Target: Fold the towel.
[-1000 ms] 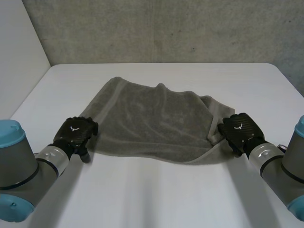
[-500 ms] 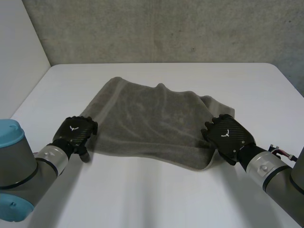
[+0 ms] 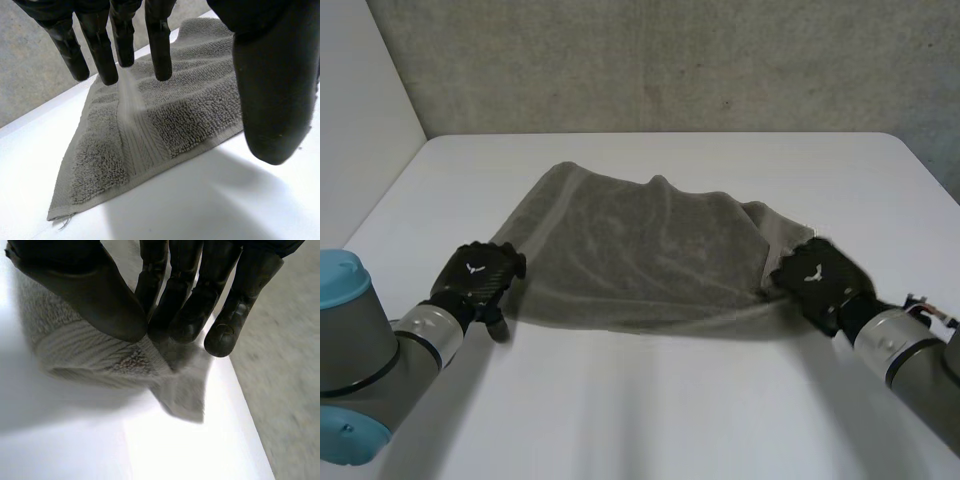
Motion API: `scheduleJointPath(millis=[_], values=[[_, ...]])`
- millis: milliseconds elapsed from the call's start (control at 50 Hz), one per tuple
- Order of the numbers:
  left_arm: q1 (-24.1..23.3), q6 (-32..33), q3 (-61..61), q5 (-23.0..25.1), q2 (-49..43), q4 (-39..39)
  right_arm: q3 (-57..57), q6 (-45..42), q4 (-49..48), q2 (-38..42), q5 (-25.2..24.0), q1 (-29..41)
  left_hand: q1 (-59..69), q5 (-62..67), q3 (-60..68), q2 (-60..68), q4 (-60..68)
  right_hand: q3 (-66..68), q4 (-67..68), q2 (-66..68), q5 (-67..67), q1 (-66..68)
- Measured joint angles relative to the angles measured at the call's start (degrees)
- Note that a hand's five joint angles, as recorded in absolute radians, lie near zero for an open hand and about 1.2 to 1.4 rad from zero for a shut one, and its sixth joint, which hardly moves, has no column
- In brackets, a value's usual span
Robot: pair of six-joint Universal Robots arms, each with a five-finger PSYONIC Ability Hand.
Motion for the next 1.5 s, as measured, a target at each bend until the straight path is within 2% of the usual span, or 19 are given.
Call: scheduleJointPath(millis=[60, 160, 260, 420, 520, 760, 1020, 1280, 1500], values=[[0.03, 0.04, 0.15, -0.03, 0.02, -0.11, -2.50, 8.46, -0.07, -0.56, 5.21, -1.39, -1.14, -1.58, 0.00, -1.47, -1.41, 0.00, 0.03, 0.00, 0.00, 0.00], [0.05, 0.16, 0.21, -0.04, -0.07, -0.22, -7.28, 25.55, 0.33, -1.04, 17.14, -3.24, -1.78, -2.31, 0.00, -2.55, -2.46, 0.00, 0.05, 0.00, 0.00, 0.00], [0.07, 0.21, 0.25, -0.04, -0.37, 0.08, -9.52, 31.25, 1.36, -0.05, 21.37, -3.86, -1.78, -2.31, 0.00, -2.56, -2.46, 0.00, 0.06, 0.00, 0.00, 0.01], [0.12, 0.12, 1.31, -0.37, -1.93, 1.33, -9.77, 25.45, 3.61, 1.39, 21.15, -4.20, -1.78, -2.16, 0.00, -2.56, -2.46, 0.00, 0.07, 0.00, 0.00, 0.01], [0.02, 0.00, 2.92, -2.30, -4.14, 2.02, -9.37, 23.47, 3.94, 1.63, 20.66, -4.15, -1.50, 0.27, 0.00, -1.93, -2.10, 0.01, 0.07, 0.00, 0.01, 0.01], [-1.22, -1.08, 5.22, -3.26, -5.90, 1.92, -8.72, 23.17, 3.77, 1.71, 20.29, -3.64, 4.53, 6.34, 0.00, 3.86, 3.04, 0.01, 0.09, 0.00, 0.00, 0.01], [-2.80, -9.50, 11.48, 0.68, -9.68, 0.53, -8.70, 22.82, 3.52, 2.17, 20.24, -3.53, 4.39, 5.44, 0.00, 3.72, 2.92, 0.01, 0.09, 0.00, 0.01, 0.01], [-3.03, -9.50, 18.30, 0.33, -15.02, -5.89, -8.81, 22.71, 3.20, 2.45, 20.26, -3.59, 4.37, 5.38, 0.00, 3.72, 2.92, 0.01, 0.09, -0.01, 0.00, 0.01], [-3.39, -9.39, 19.90, -0.76, -16.37, -6.41, -8.94, 22.65, 3.15, 2.55, 20.20, -3.59, 5.45, 6.99, 0.09, 4.92, 3.95, 0.01, 0.09, -0.01, 0.00, 0.01]])
